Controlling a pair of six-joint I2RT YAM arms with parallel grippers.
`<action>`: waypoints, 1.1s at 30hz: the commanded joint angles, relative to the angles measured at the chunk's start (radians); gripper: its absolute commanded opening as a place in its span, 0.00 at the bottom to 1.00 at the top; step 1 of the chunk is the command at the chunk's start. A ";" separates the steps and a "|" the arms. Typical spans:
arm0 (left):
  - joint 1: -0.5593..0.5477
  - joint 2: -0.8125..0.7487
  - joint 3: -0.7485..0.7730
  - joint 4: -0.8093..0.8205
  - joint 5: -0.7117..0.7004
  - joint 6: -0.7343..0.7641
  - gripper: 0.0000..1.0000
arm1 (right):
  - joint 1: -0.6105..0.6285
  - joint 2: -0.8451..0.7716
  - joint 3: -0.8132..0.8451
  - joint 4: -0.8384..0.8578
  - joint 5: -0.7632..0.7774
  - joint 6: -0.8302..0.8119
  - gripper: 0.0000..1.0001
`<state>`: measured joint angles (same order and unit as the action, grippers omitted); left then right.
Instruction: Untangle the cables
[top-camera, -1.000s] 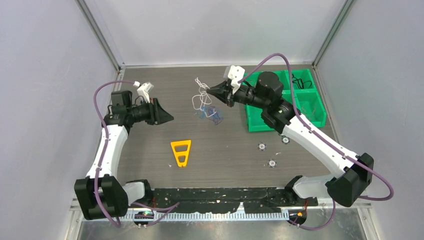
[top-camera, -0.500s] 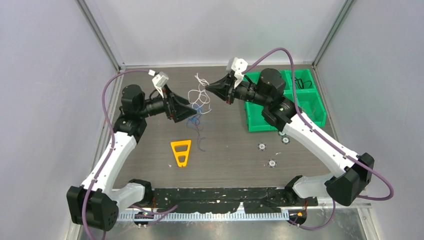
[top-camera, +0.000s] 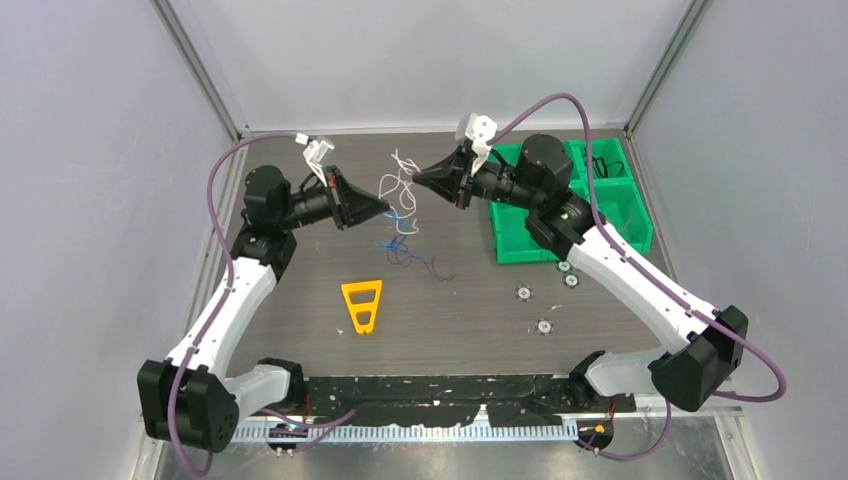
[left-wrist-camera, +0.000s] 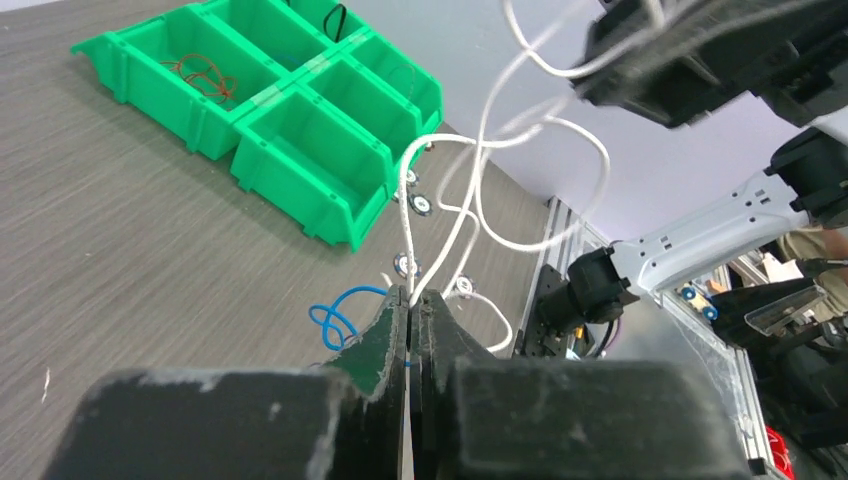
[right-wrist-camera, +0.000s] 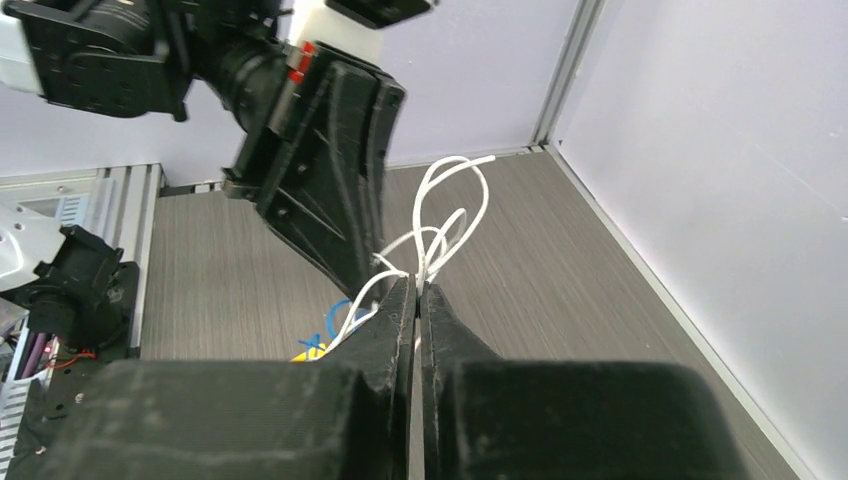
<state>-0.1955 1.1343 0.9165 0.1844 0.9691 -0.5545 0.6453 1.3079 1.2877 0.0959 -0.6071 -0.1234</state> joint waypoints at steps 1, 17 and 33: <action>0.021 -0.070 0.042 -0.081 -0.004 0.067 0.00 | -0.045 -0.009 0.022 -0.004 0.028 0.020 0.05; 0.279 -0.136 0.041 -0.378 -0.125 0.234 0.00 | -0.241 0.018 -0.026 -0.113 0.065 0.044 0.05; 0.401 -0.080 0.024 -0.596 -0.178 0.446 0.00 | -0.323 -0.009 0.066 -0.102 0.123 0.118 0.05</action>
<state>0.2047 1.0554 0.9291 -0.3363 0.8284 -0.2176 0.3267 1.3338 1.2724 -0.0685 -0.5251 -0.0448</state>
